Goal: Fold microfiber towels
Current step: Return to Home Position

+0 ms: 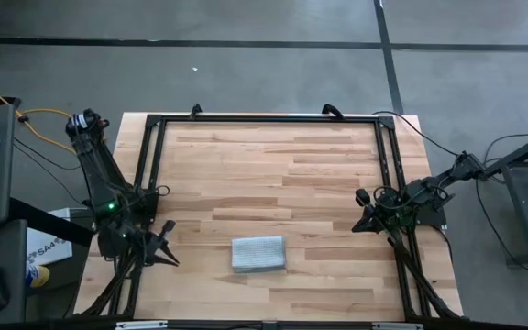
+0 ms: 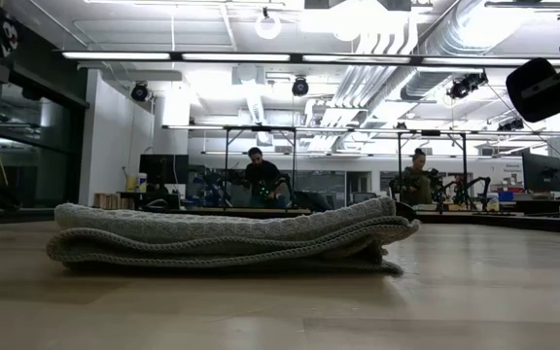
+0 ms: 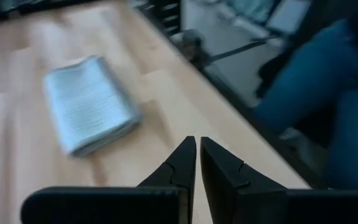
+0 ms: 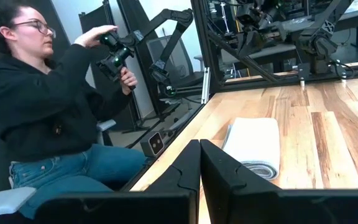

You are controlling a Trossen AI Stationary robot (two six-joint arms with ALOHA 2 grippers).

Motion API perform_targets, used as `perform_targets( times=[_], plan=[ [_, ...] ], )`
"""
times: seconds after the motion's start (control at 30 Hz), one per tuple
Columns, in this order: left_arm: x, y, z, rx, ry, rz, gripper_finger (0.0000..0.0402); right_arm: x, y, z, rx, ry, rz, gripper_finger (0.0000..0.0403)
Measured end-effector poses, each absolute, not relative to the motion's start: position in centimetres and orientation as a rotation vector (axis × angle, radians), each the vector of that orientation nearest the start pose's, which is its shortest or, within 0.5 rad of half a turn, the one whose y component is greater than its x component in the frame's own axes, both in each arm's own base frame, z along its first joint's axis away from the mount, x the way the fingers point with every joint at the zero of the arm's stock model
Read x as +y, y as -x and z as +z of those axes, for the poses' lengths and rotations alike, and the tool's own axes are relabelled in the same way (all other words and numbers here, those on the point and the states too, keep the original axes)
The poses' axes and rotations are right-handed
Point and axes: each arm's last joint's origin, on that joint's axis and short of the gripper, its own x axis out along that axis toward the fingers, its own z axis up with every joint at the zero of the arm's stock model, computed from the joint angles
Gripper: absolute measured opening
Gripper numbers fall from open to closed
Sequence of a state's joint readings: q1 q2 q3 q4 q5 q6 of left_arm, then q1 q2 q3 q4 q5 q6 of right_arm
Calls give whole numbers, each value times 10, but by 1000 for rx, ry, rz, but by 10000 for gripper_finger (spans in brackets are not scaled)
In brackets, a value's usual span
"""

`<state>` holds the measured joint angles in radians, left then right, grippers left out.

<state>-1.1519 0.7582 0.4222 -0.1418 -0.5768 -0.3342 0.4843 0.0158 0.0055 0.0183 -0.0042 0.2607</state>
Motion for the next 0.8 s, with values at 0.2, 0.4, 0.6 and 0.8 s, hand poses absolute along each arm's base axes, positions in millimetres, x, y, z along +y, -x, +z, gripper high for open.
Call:
perform_targets(
  times=[0.2, 0.4, 0.6, 0.8],
  plan=[
    [-129, -70, 204, 288, 1, -691, 24, 46, -87, 166, 56, -258, 486, 2],
    [-111, -61, 199, 216, -10, -761, 24, 46, -87, 166, 56, -258, 486, 2],
    [-96, -53, 197, 132, 6, -796, 24, 46, -87, 166, 56, -258, 486, 2],
    [-86, -49, 193, 80, 41, -801, 24, 46, -87, 166, 56, -258, 486, 2]
  ],
)
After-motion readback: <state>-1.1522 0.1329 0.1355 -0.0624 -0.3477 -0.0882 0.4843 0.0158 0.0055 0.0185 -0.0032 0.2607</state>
